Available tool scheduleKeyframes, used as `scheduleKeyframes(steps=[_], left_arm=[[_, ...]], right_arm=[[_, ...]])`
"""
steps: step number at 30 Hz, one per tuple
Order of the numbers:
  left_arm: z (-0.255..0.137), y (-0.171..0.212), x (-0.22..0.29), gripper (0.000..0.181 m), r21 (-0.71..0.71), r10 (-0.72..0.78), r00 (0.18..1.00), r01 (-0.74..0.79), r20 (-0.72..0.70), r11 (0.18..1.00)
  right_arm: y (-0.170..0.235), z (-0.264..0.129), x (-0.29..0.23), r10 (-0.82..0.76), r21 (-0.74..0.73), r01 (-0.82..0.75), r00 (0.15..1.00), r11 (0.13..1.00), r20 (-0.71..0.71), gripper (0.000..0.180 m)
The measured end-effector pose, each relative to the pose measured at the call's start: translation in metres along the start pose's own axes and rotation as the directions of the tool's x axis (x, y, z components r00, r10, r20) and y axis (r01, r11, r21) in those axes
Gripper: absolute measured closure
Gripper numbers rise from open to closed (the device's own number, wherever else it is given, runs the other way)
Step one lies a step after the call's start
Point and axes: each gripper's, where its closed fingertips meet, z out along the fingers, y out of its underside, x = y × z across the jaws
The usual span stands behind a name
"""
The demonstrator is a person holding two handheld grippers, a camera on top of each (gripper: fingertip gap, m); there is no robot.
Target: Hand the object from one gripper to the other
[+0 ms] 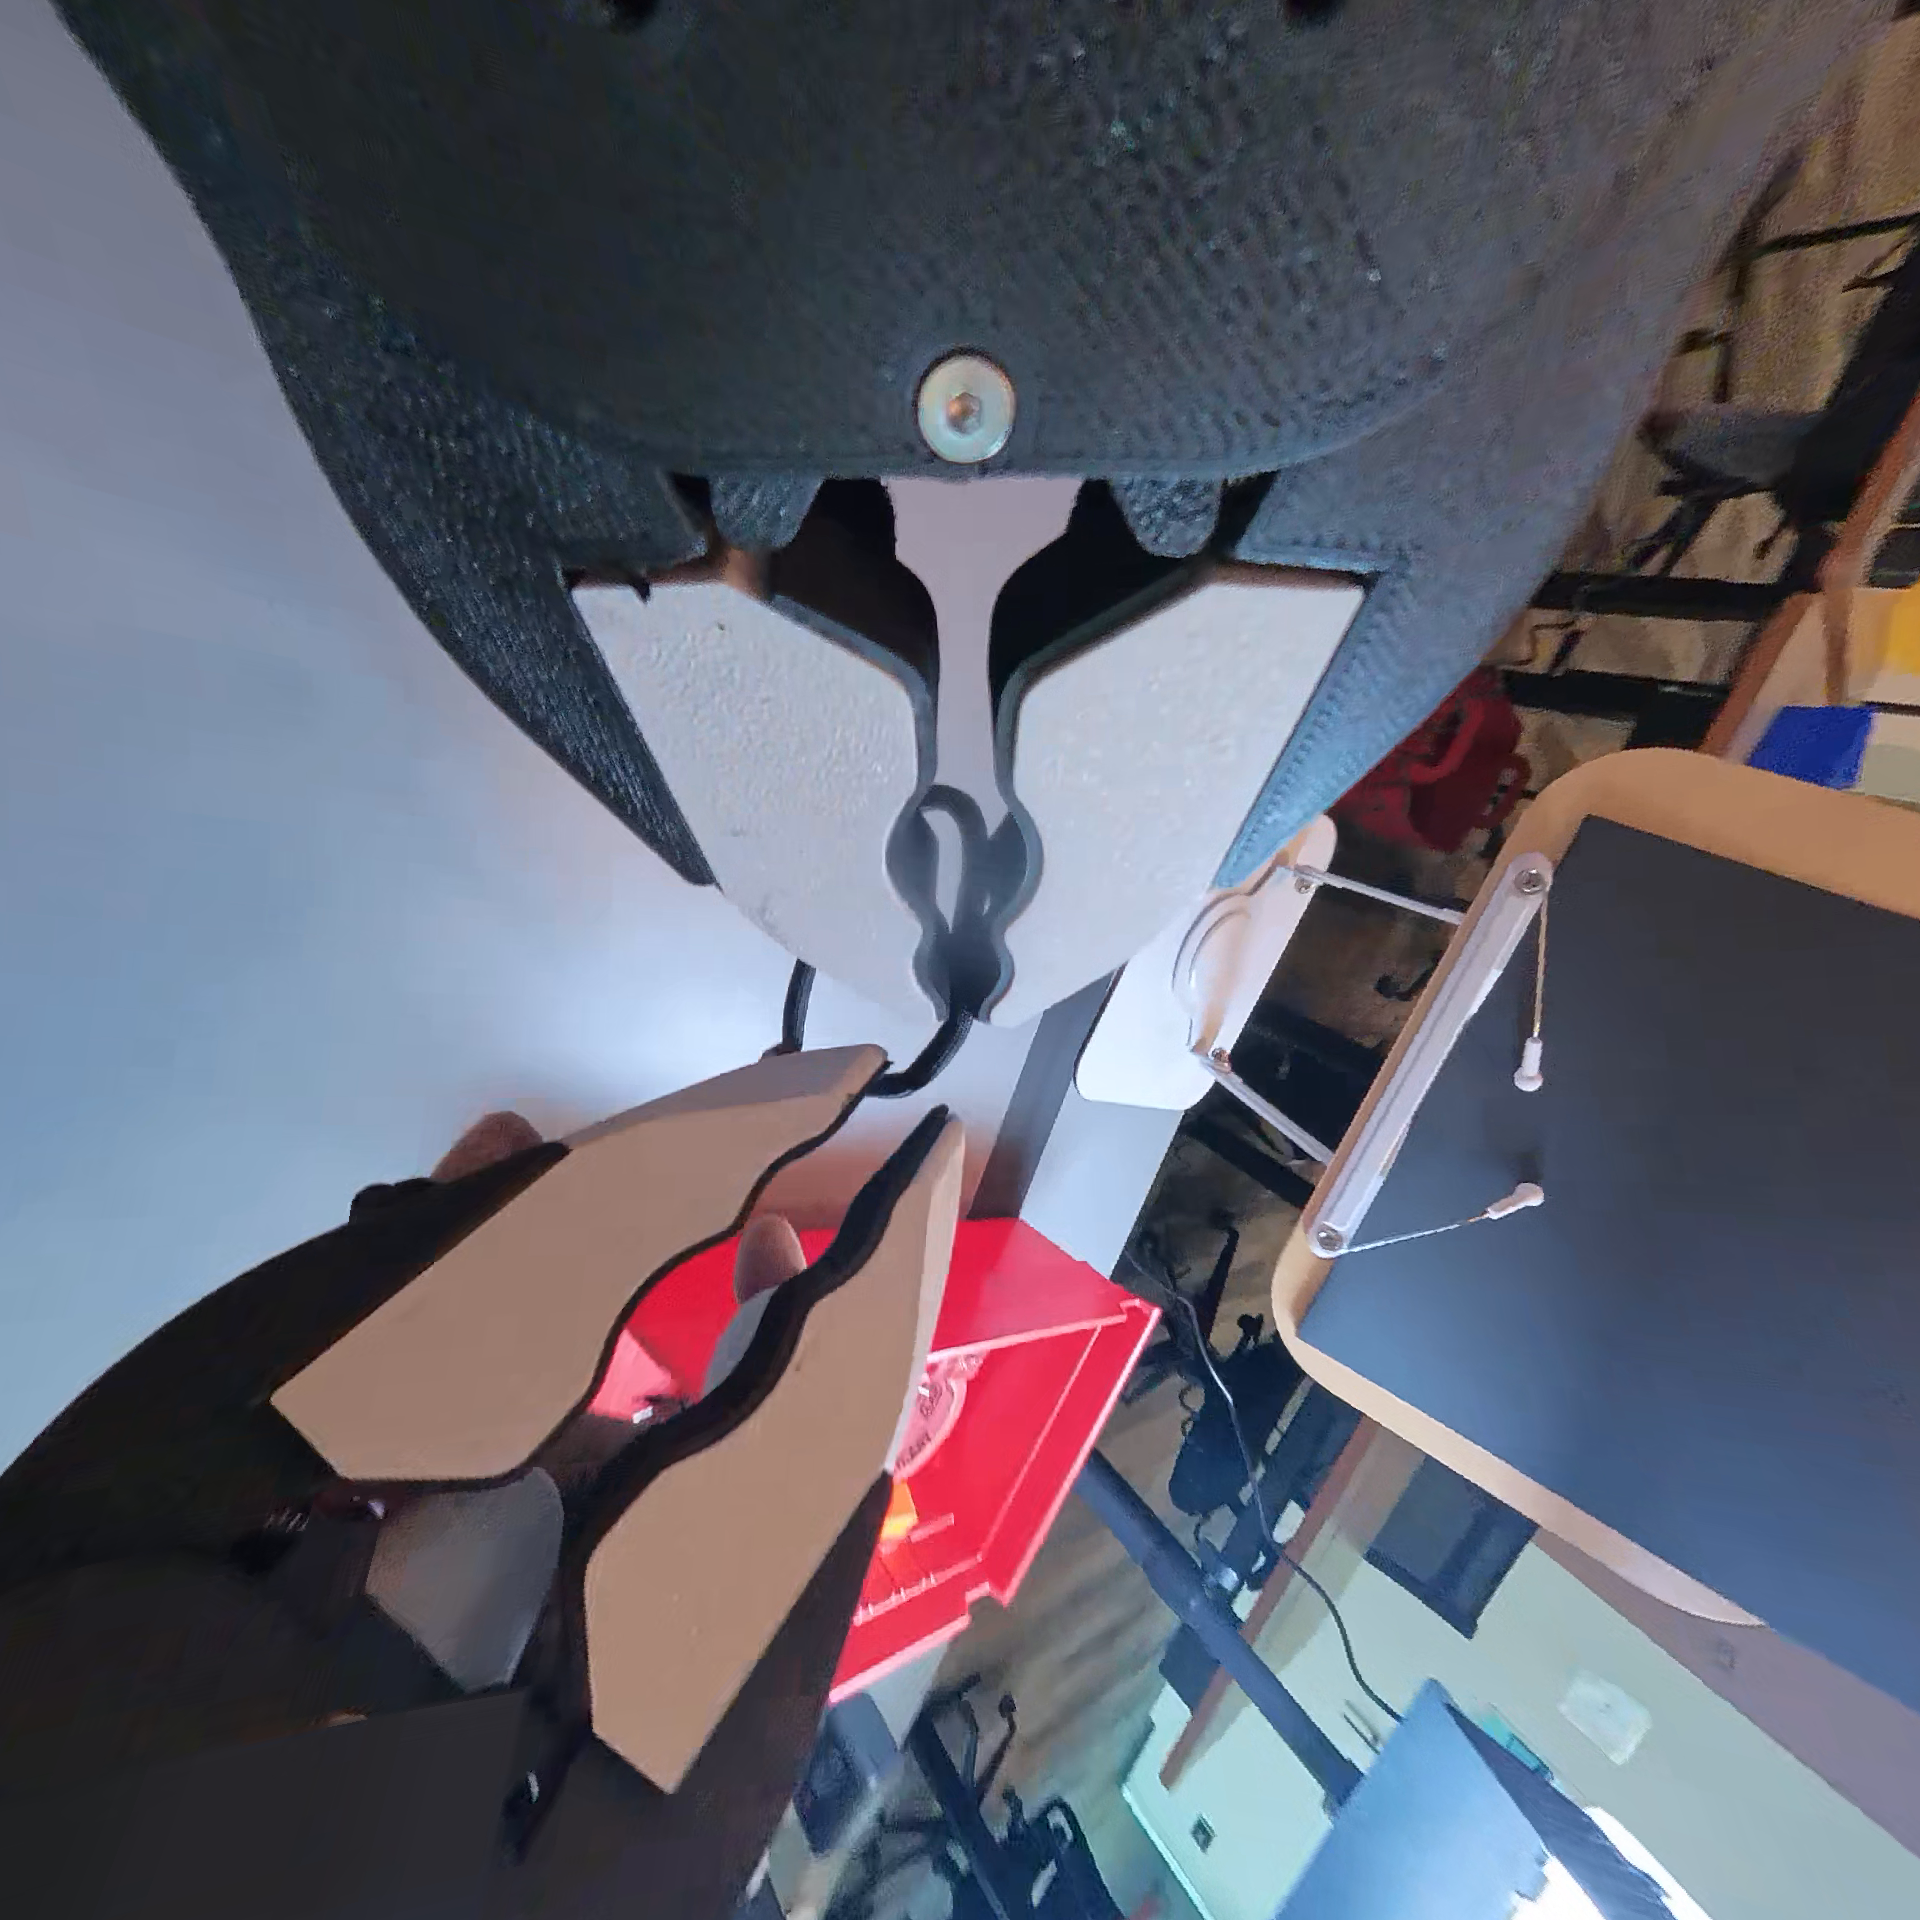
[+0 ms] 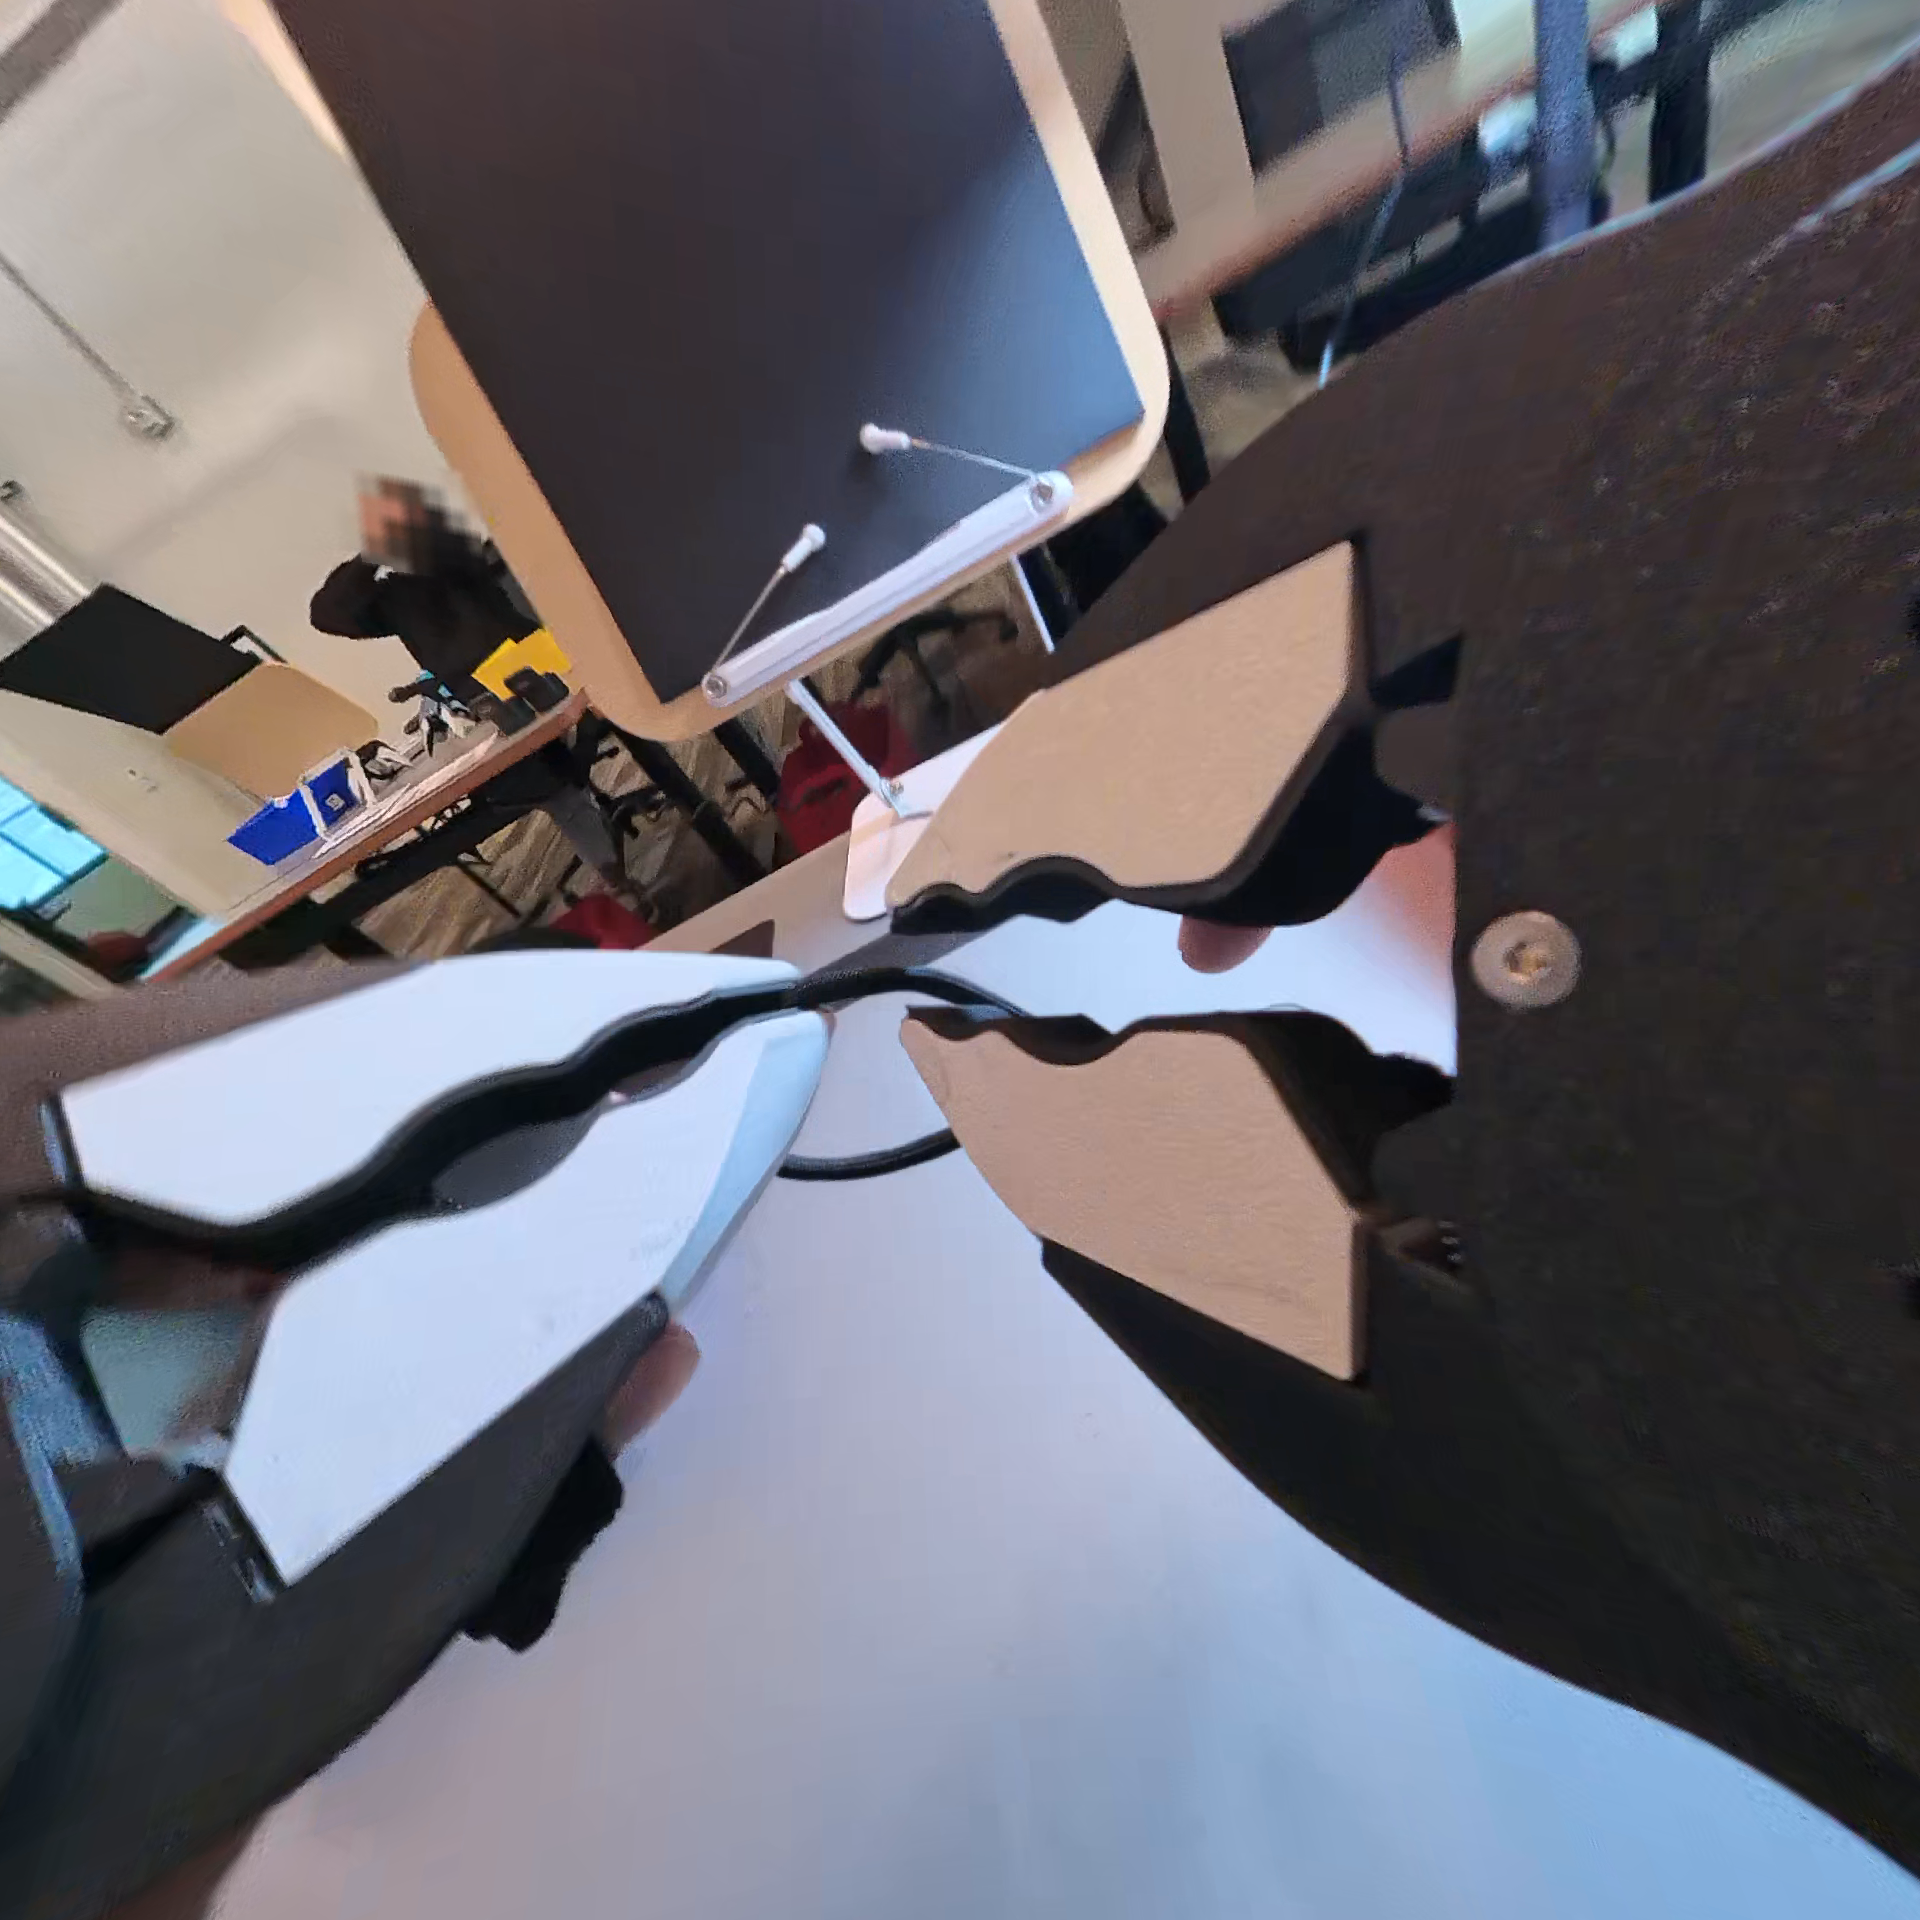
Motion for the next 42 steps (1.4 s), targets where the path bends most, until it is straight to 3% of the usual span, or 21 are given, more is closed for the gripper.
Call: scheduleKeyframes(steps=[3,9,16,18,20,21,22,27,32,38,42], left_arm=[[-0.002,-0.003,-0.005,0.177,0.035,-0.051,0.999,0.051,-0.003,0.998],[-0.005,-0.009,-0.006,0.177,0.08,-0.097,0.995,0.098,-0.019,0.992],[-0.011,-0.015,-0.009,0.177,0.119,-0.135,0.99,0.138,-0.034,0.983],[-0.011,-0.016,-0.01,0.177,0.126,-0.137,0.99,0.14,-0.033,0.982],[-0.012,-0.018,-0.009,0.177,0.136,-0.142,0.989,0.147,-0.04,0.98],[-0.012,-0.019,-0.008,0.177,0.143,-0.144,0.988,0.15,-0.047,0.978],[-0.013,-0.021,-0.007,0.177,0.148,-0.145,0.988,0.151,-0.054,0.977],[-0.011,-0.015,-0.007,0.176,0.117,-0.164,0.984,0.172,-0.072,0.978],[-0.007,-0.008,0.0,0.157,0.042,-0.08,0.995,0.083,-0.055,0.996],[0.006,0.004,0.012,0.163,-0.063,0.087,0.996,-0.087,-0.01,0.994],[0.009,0.005,0.012,0.176,-0.059,0.13,0.992,-0.129,0.008,0.99]], right_arm=[[-0.001,-0.001,0.003,0.078,0.02,-0.078,0.997,0.997,0.021,0.167],[0.001,0.0,0.001,0.1,0.014,-0.1,0.995,0.995,0.024,0.179],[-0.005,-0.003,0.006,0.137,0.049,-0.137,0.99,0.989,0.017,0.179],[-0.007,-0.003,0.005,0.186,0.05,-0.188,0.981,0.981,0.048,0.164],[-0.007,-0.002,0.003,0.209,0.05,-0.212,0.976,0.976,0.064,0.159],[-0.006,-0.002,0.002,0.213,0.051,-0.217,0.975,0.975,0.065,0.161],[-0.005,-0.001,0.004,0.212,0.05,-0.214,0.976,0.976,0.052,0.174],[-0.001,-0.002,0.006,0.16,0.015,-0.161,0.987,0.987,0.027,0.177],[0.008,0.0,0.007,-0.03,-0.06,0.027,0.998,0.998,-0.046,0.177],[0.012,0.003,-0.006,-0.328,-0.149,0.316,0.943,0.937,-0.061,0.177],[0.006,0.002,-0.01,-0.299,-0.109,0.293,0.953,0.95,-0.043,0.177]])
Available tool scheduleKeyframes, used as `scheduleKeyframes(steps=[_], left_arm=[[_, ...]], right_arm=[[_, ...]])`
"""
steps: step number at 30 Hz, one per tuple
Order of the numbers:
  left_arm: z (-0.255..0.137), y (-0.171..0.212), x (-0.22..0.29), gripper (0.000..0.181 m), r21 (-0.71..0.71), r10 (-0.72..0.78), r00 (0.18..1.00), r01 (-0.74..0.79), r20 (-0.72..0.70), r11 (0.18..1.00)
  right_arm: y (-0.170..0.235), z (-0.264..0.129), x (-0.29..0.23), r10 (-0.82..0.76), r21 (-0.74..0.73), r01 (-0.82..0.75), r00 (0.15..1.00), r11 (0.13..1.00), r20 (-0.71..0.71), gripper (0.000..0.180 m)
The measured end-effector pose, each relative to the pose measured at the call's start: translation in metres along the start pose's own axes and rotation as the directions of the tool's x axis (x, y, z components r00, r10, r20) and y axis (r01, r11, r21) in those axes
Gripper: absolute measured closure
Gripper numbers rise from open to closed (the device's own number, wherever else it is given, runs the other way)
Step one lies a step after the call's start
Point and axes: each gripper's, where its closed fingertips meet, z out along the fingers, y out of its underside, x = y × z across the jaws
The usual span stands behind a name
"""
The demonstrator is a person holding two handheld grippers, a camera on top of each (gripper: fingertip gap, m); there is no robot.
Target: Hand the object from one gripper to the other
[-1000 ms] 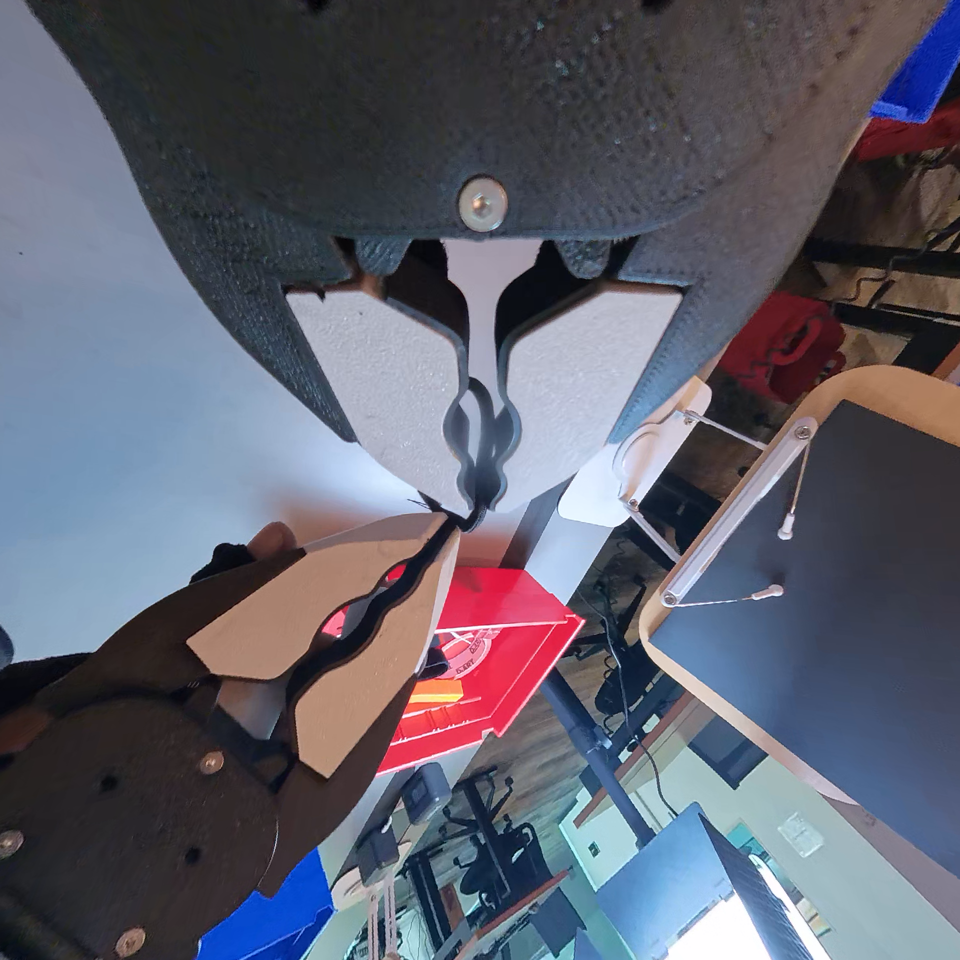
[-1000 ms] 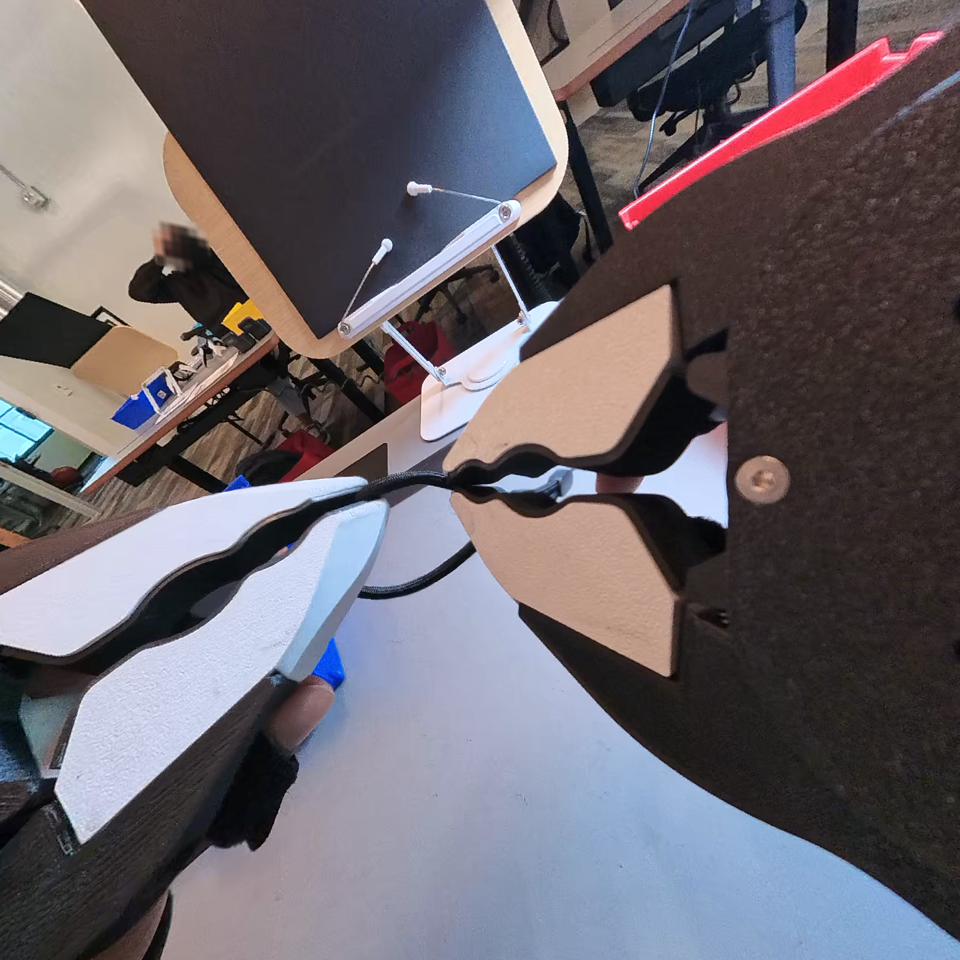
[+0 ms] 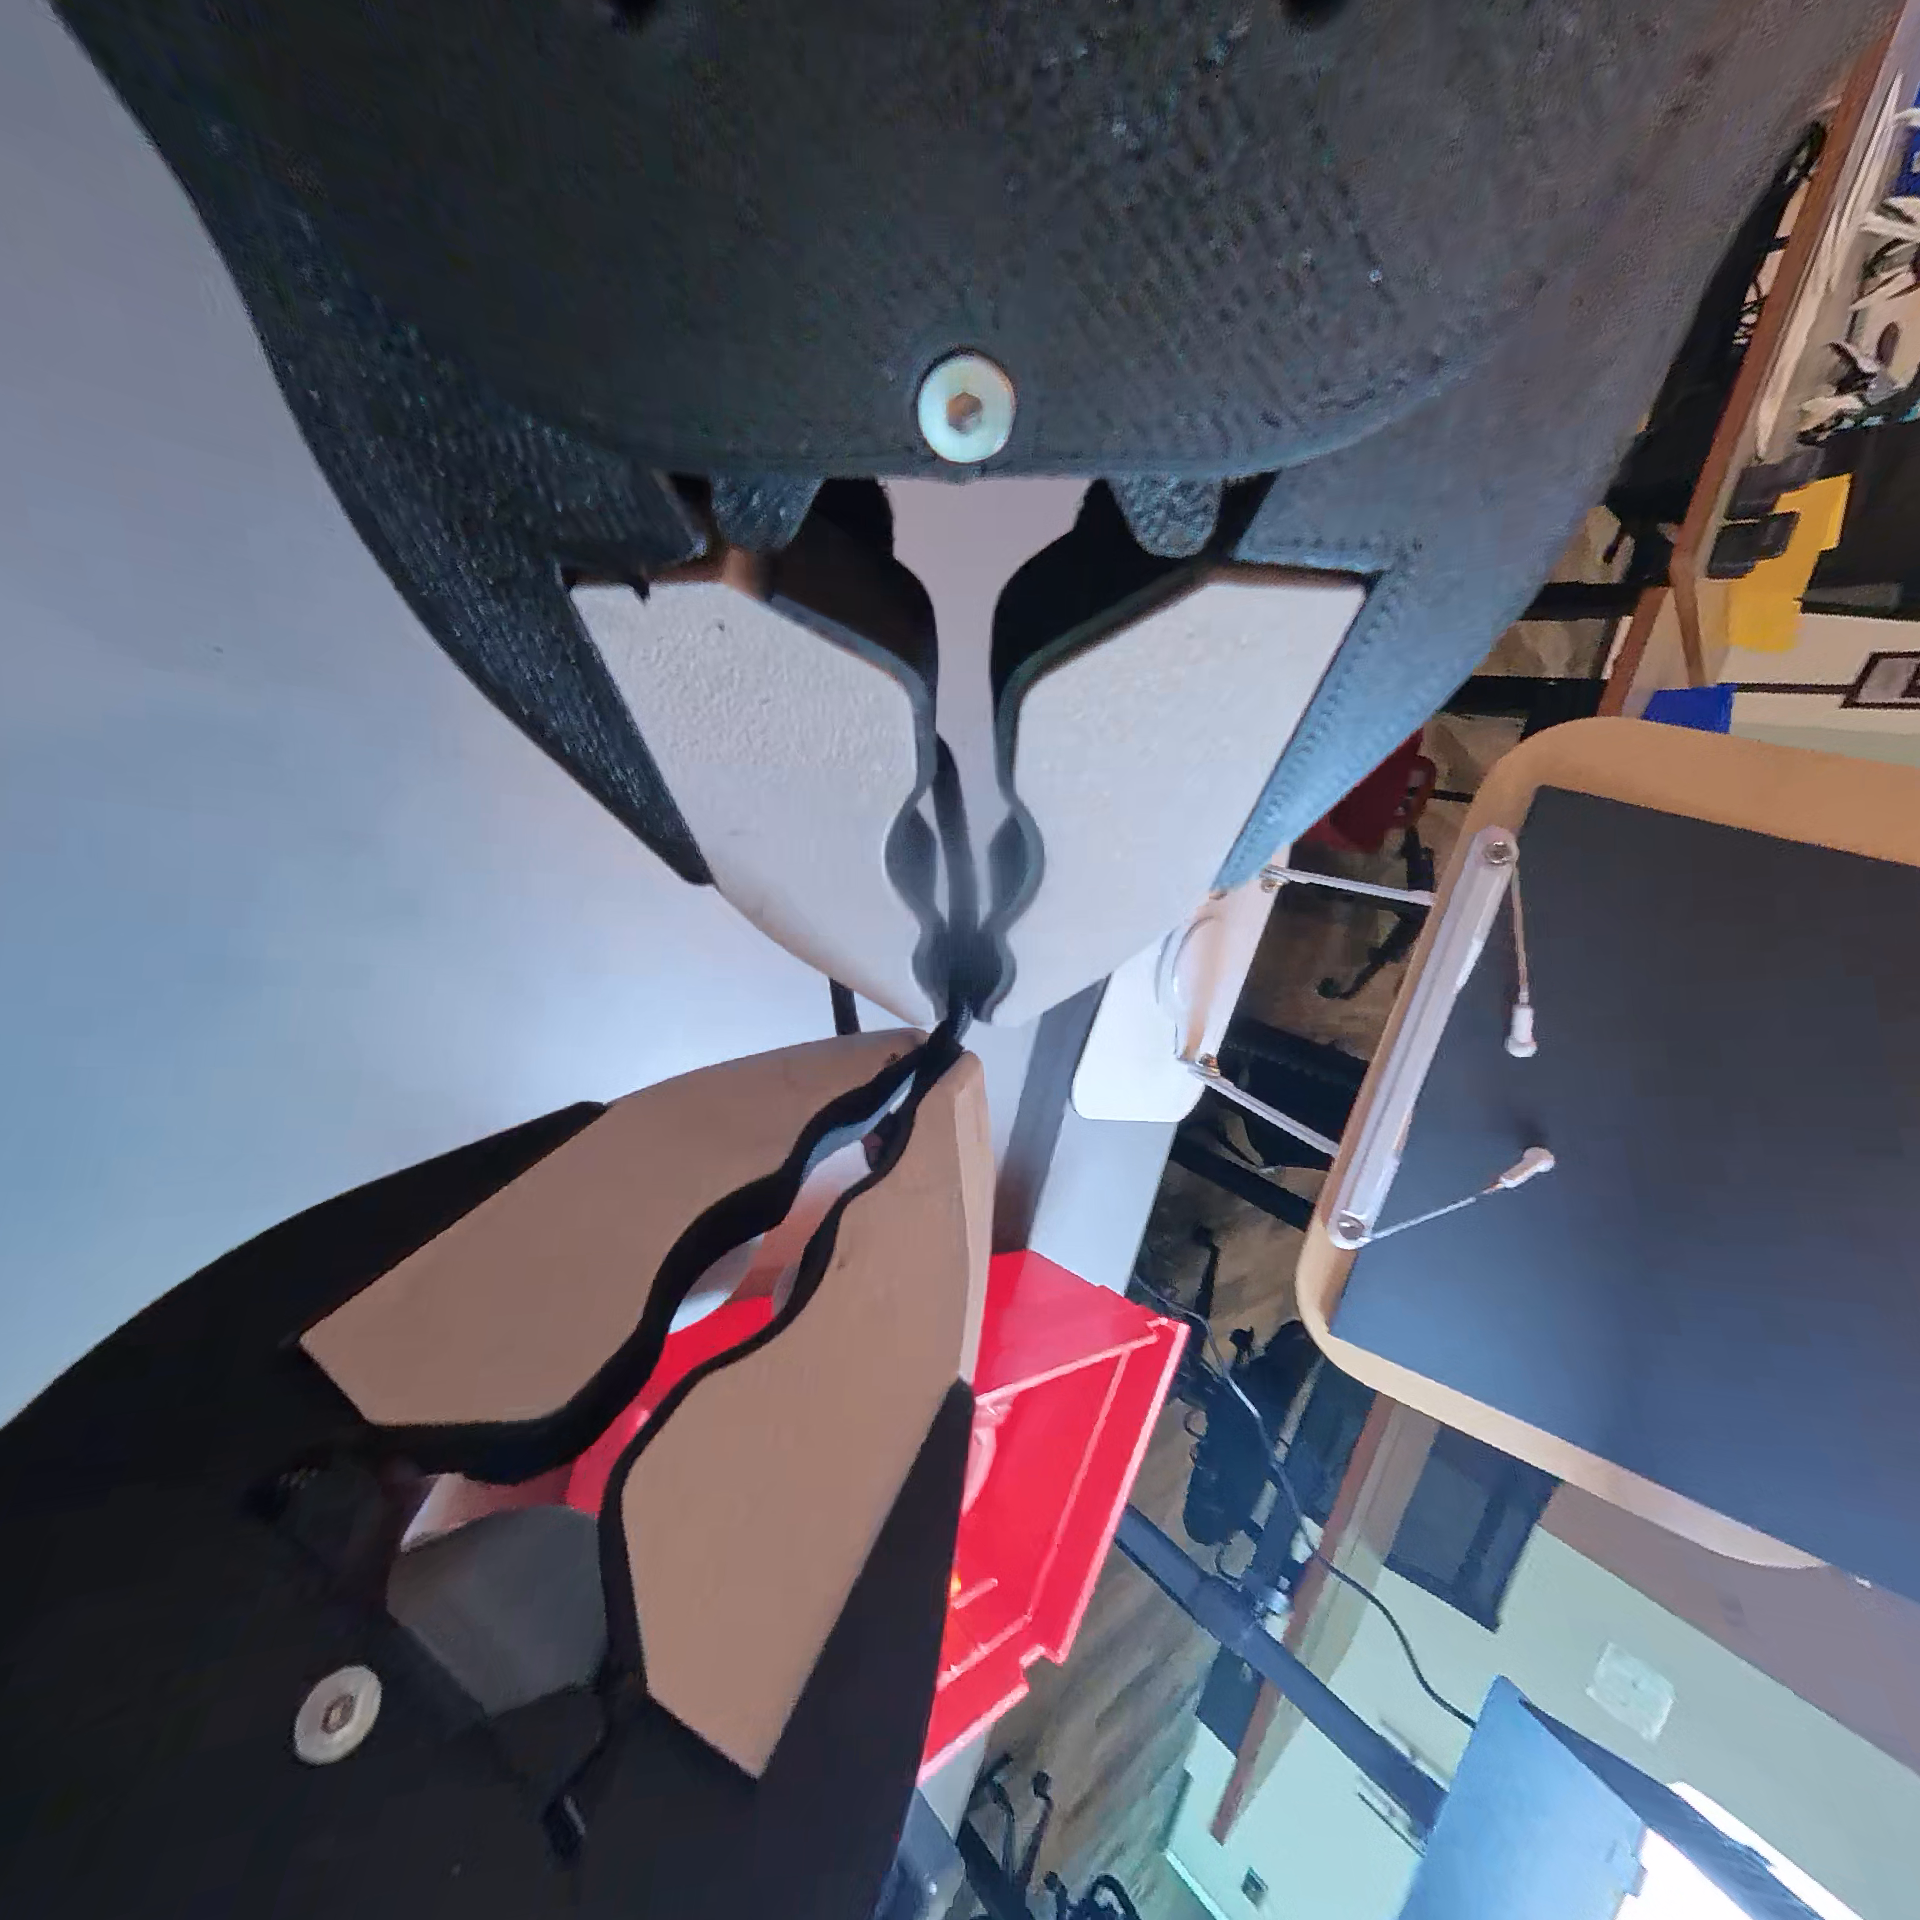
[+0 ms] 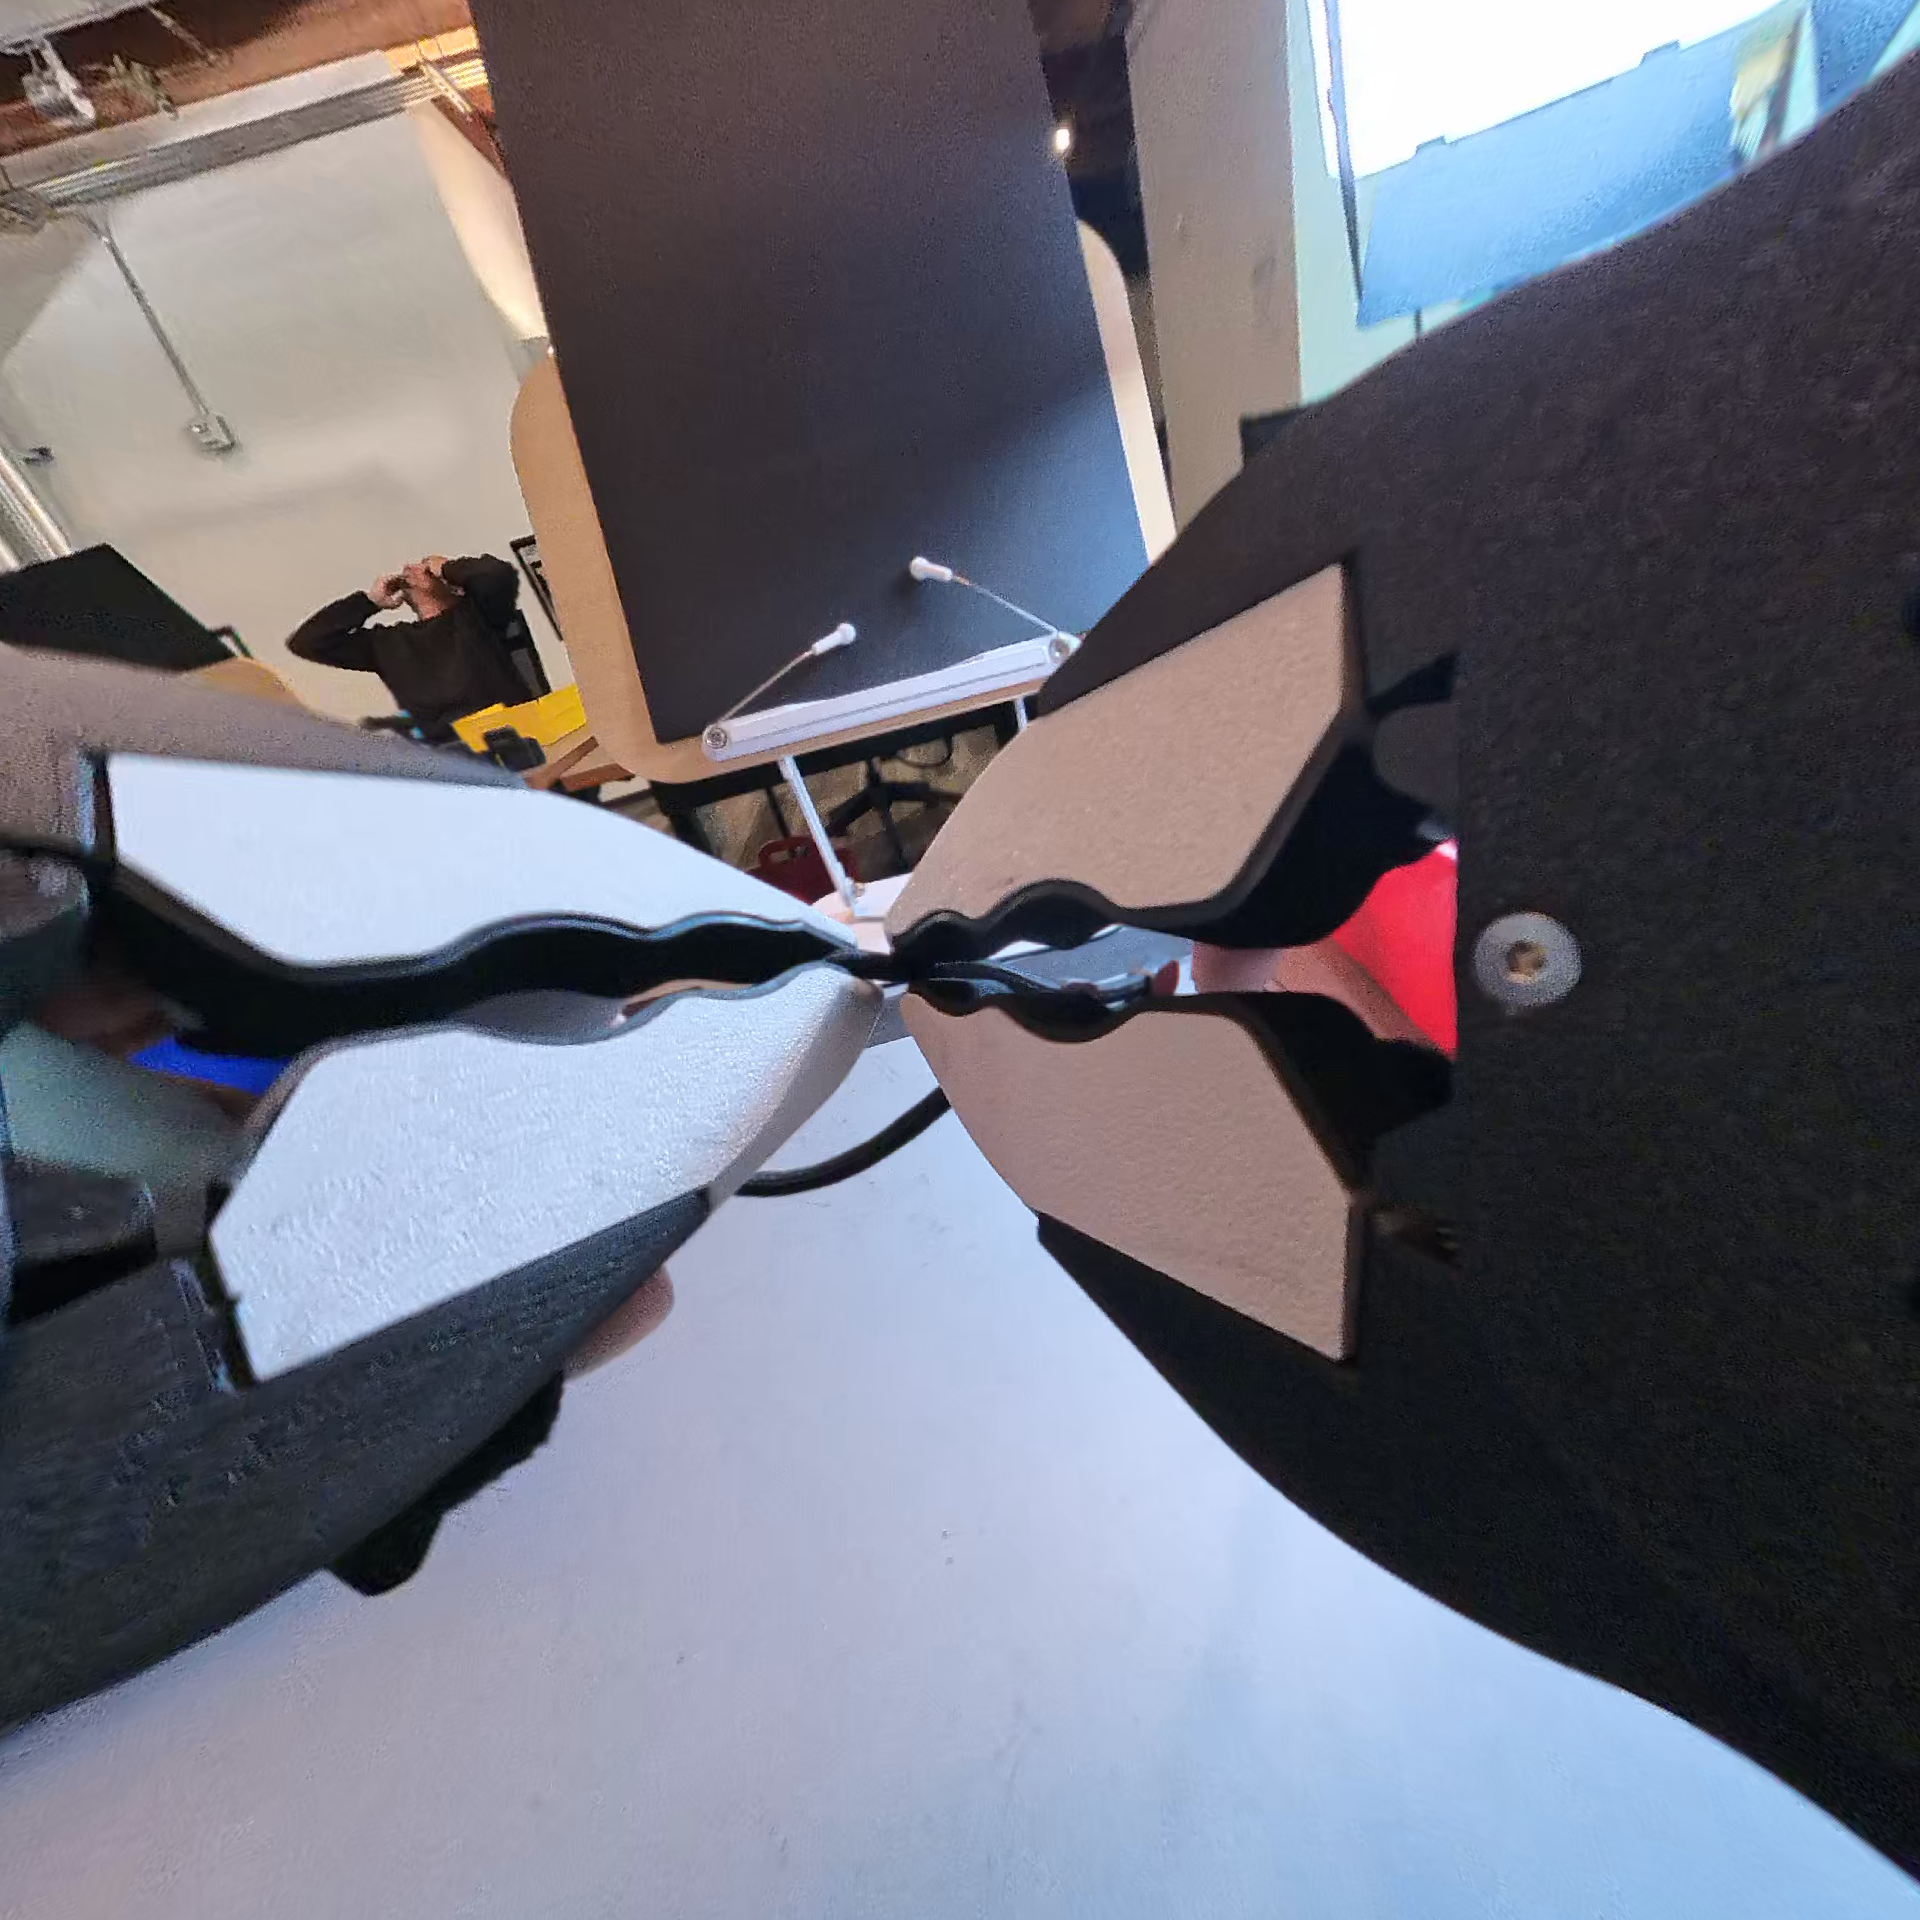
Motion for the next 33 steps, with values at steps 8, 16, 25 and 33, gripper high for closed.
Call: scheduleKeyframes(steps=[8,16,25,33], left_arm=[[-0.015,-0.018,-0.017,0.177,0.163,-0.173,0.985,0.174,-0.023,0.971],[-0.014,-0.015,-0.016,0.177,0.151,-0.231,0.971,0.238,-0.063,0.96],[-0.003,-0.008,-0.001,0.165,0.062,-0.139,0.989,0.143,-0.053,0.988],[-0.003,-0.007,0.001,0.177,0.056,-0.119,0.991,0.122,-0.065,0.991]], right_arm=[[-0.006,-0.008,0.018,0.404,0.126,-0.421,0.904,0.898,0.142,0.159],[-0.003,-0.008,0.018,0.411,0.104,-0.425,0.902,0.899,0.128,0.176],[-0.001,-0.004,0.005,0.225,0.057,-0.231,0.969,0.971,0.098,0.176],[-0.003,-0.005,0.003,0.206,0.07,-0.215,0.972,0.974,0.108,0.176]])
